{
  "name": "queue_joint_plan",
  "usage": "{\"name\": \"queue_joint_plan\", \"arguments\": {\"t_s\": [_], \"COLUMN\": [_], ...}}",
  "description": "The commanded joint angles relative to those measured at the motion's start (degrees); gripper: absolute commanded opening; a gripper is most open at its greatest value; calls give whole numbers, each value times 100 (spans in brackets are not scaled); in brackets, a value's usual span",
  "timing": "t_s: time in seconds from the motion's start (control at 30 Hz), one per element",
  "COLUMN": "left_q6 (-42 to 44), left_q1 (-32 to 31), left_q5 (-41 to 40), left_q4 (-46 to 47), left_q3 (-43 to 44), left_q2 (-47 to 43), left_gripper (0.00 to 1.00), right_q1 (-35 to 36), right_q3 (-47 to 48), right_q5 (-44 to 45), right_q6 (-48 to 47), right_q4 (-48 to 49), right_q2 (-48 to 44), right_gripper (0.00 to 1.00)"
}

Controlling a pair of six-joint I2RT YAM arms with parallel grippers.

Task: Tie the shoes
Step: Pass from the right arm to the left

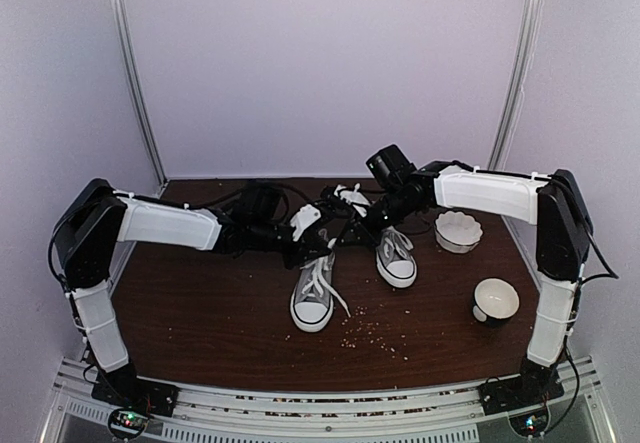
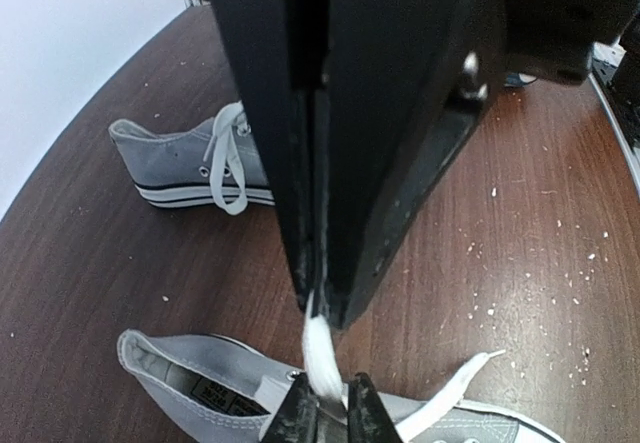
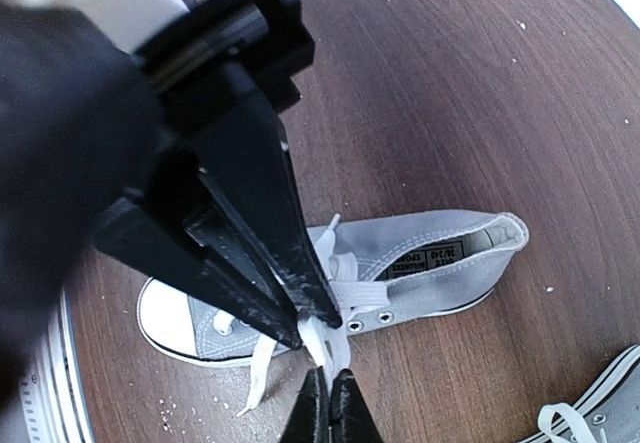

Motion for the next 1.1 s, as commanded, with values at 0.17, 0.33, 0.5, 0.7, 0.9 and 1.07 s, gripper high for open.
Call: {"name": "queue_joint_plan", "arguments": {"t_s": [0.17,0.33,0.5,0.7,0.9,1.07], "left_q6": [-17,-16,-73,-175,-277,-391], "left_q1": [92,106,97,96,97,96], "left_q5": [115,106,281,177,298,174], "left_q4": [240,162,160,266,262,309], "left_q3": [-364,-303,-83,0,108,70], "left_q2": [62,105,116,181,296,260], "left_gripper": [12,12,20,19,5,0], "right_q1": [73,106,139,158,169,168], "right_q3": [227,246,321,353,353,354], "right_q5": [-177,-190,-188,-214,-216,-206], "right_q6": [-43,-52,-44,-34,-34,12], "right_q4": [-81,-84,-98,-111,-108,-70], "right_q2": [45,51,130,140,178,159], "right_gripper": [0,0,0,0,0,6]}}
